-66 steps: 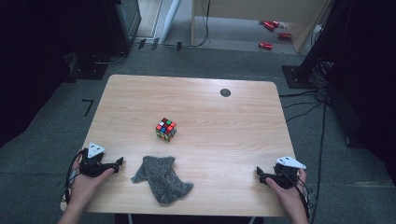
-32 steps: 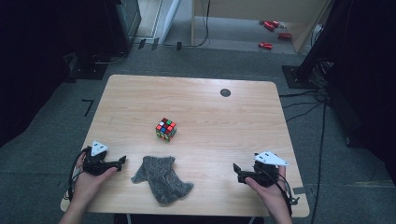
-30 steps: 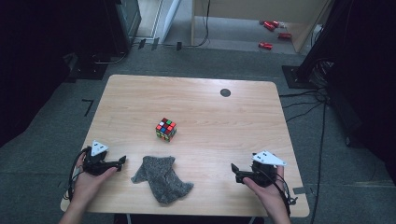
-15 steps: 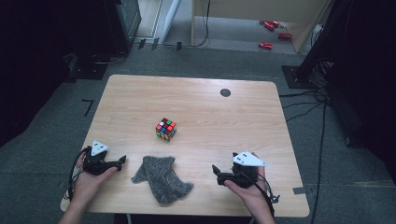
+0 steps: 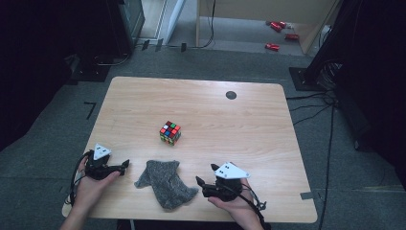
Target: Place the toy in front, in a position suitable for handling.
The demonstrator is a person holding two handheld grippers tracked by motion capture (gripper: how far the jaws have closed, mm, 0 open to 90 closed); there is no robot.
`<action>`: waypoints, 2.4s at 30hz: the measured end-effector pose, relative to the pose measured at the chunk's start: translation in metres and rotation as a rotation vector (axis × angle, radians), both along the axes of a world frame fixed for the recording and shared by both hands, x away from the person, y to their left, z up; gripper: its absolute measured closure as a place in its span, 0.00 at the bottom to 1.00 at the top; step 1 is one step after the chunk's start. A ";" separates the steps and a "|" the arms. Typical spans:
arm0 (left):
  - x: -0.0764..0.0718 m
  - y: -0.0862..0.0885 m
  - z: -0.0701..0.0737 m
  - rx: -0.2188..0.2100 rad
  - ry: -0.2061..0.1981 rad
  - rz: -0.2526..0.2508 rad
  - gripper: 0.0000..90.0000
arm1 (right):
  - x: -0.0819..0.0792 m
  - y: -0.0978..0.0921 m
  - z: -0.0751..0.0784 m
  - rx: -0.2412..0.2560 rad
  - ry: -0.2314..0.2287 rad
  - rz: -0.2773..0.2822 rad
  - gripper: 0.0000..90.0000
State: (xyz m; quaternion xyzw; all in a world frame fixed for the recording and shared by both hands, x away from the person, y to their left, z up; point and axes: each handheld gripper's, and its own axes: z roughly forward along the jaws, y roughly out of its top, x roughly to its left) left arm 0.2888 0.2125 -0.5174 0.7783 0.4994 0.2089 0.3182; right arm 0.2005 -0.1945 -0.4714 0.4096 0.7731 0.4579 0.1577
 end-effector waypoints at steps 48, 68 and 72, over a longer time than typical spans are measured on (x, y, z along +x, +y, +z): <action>0.000 0.000 0.000 0.001 0.000 0.000 0.13 | 0.016 -0.048 -0.013 0.048 -0.030 -0.087 0.41; -0.002 -0.020 0.009 -0.004 -0.013 -0.045 0.15 | 0.039 0.001 -0.044 -0.110 -0.005 -0.188 0.80; -0.001 -0.034 0.016 -0.020 -0.034 -0.069 0.15 | 0.038 -0.010 -0.038 -0.084 -0.015 -0.204 0.88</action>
